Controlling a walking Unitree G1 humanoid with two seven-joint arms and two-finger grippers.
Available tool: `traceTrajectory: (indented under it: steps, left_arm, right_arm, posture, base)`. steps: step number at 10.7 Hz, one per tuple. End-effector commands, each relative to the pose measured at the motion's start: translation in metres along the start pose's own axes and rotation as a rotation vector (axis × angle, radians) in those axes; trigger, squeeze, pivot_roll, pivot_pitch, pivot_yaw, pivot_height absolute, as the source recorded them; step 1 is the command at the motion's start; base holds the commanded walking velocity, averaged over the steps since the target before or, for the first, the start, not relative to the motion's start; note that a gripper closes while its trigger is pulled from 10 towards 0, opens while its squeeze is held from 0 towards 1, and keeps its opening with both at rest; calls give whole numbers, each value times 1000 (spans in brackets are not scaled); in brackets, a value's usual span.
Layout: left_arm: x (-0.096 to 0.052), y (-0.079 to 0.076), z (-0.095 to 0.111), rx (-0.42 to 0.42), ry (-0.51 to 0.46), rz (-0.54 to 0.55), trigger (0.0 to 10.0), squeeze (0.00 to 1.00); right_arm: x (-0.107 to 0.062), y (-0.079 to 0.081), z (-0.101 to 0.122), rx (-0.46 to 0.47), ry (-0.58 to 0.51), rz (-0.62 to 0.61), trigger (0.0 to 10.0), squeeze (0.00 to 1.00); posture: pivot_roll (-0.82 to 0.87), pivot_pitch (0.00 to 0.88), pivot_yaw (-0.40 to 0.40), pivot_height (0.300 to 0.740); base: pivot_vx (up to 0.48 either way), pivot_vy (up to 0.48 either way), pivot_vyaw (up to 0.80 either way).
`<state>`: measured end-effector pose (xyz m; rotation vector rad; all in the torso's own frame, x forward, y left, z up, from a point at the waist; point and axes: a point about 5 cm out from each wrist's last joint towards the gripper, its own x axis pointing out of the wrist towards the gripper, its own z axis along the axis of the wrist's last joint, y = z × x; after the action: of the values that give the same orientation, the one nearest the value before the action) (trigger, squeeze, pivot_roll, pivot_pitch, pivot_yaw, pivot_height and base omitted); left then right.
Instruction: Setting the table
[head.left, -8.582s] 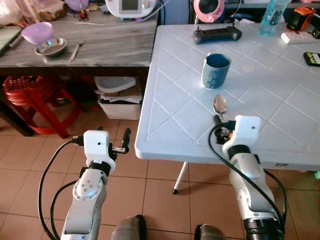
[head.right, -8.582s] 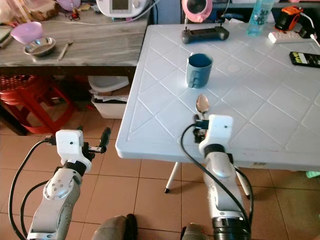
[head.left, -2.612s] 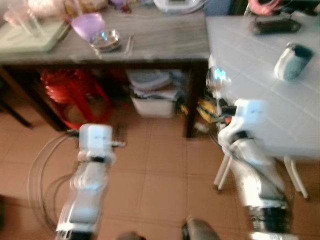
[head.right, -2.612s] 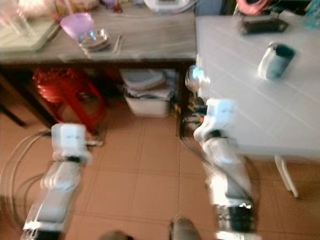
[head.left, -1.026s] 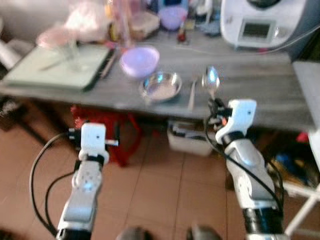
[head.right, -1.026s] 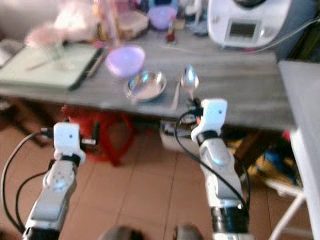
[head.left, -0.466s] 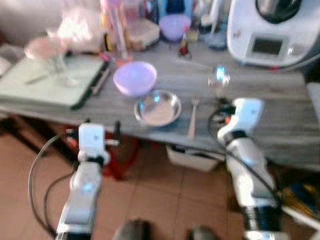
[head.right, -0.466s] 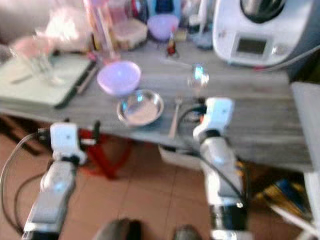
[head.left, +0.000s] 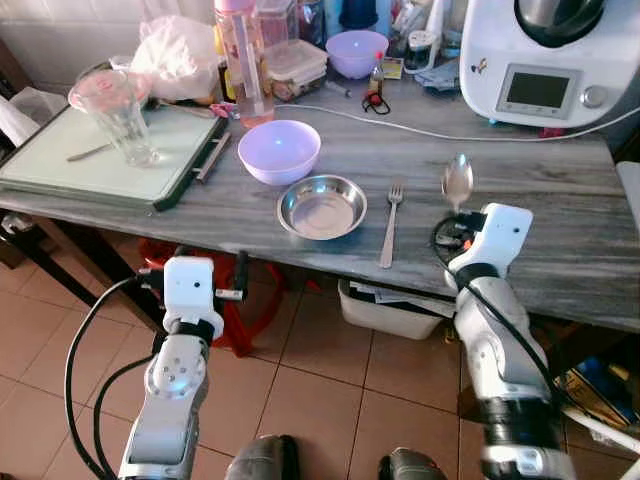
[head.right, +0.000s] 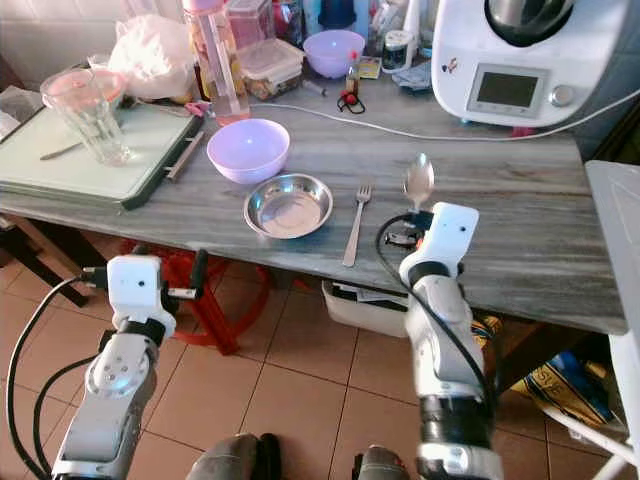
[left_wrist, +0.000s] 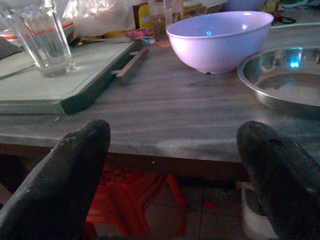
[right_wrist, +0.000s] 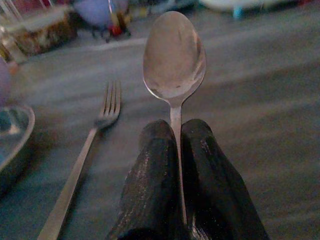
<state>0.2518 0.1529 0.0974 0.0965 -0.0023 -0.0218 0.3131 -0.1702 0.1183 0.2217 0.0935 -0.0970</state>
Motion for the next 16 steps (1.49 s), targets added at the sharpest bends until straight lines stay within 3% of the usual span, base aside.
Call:
traceTrajectory:
  steps: [1,8,14,16]
  left_arm:
    - [-2,1,2,5,-2,-5,10000,0]
    - [-2,-5,2,-14,10,-25,10000,0]
    - [0,-9,2,-26,15,-35,10000,0]
    - [1,-10,1,-27,17,-41,10000,0]
  right_arm:
    - [3,5,0,21,15,2,10000,0]
    - [8,26,-9,94,88,21,10000,0]
    - [6,21,-18,108,143,-15,10000,0]
    - [11,26,-16,129,142,-13,10000,0]
  posture:
    - [52,133,81,740]
    - [51,139,71,740]
    - [45,137,65,740]
    - [44,132,66,740]
  base:
    - [0,0,0]
    - [0,0,0]
    - [0,0,0]
    - [0,0,0]
